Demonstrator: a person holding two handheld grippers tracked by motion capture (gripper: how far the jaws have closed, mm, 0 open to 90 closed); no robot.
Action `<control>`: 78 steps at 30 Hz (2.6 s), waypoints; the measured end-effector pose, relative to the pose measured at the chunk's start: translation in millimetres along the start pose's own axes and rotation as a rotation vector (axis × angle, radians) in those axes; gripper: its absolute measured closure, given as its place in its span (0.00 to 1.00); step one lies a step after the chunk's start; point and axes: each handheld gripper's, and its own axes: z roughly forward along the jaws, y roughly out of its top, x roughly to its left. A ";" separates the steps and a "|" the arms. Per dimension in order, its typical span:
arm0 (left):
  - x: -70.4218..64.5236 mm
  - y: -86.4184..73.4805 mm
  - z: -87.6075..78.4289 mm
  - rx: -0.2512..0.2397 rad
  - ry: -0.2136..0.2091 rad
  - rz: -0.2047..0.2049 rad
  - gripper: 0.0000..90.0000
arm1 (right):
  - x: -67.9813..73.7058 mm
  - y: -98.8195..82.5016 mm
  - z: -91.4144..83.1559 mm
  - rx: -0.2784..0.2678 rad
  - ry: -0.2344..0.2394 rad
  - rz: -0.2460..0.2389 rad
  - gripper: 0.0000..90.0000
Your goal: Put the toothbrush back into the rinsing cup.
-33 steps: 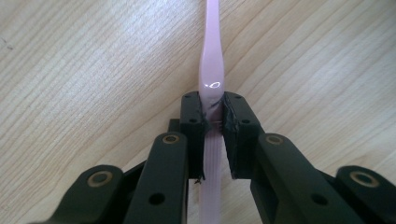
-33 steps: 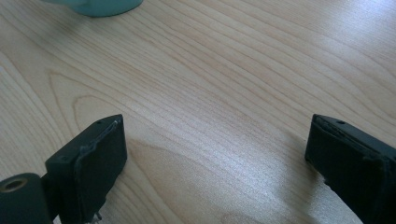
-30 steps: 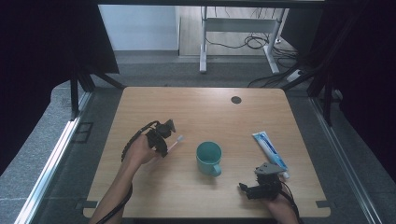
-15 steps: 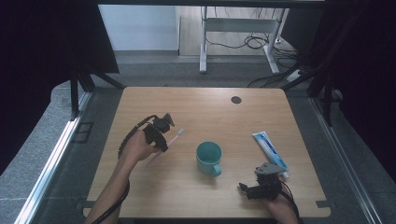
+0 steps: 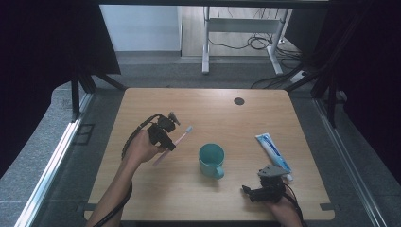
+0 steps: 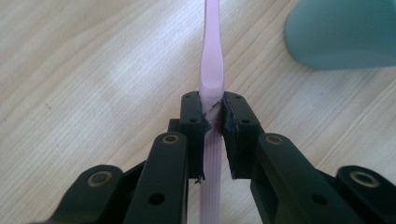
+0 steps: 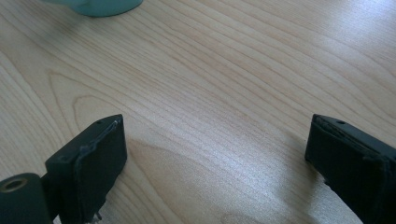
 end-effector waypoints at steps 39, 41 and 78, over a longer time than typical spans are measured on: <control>-40.7 19.4 -45.0 -0.330 -0.082 0.149 0.88 | 0.0 0.0 0.0 0.000 0.001 0.001 0.06; -43.0 20.3 -46.1 -0.346 -0.091 0.156 0.88 | 0.1 0.0 0.0 0.000 0.000 0.001 0.06; -80.7 45.5 -32.1 -0.550 -0.135 0.209 0.88 | -0.1 0.0 -0.1 0.001 0.001 -0.001 0.06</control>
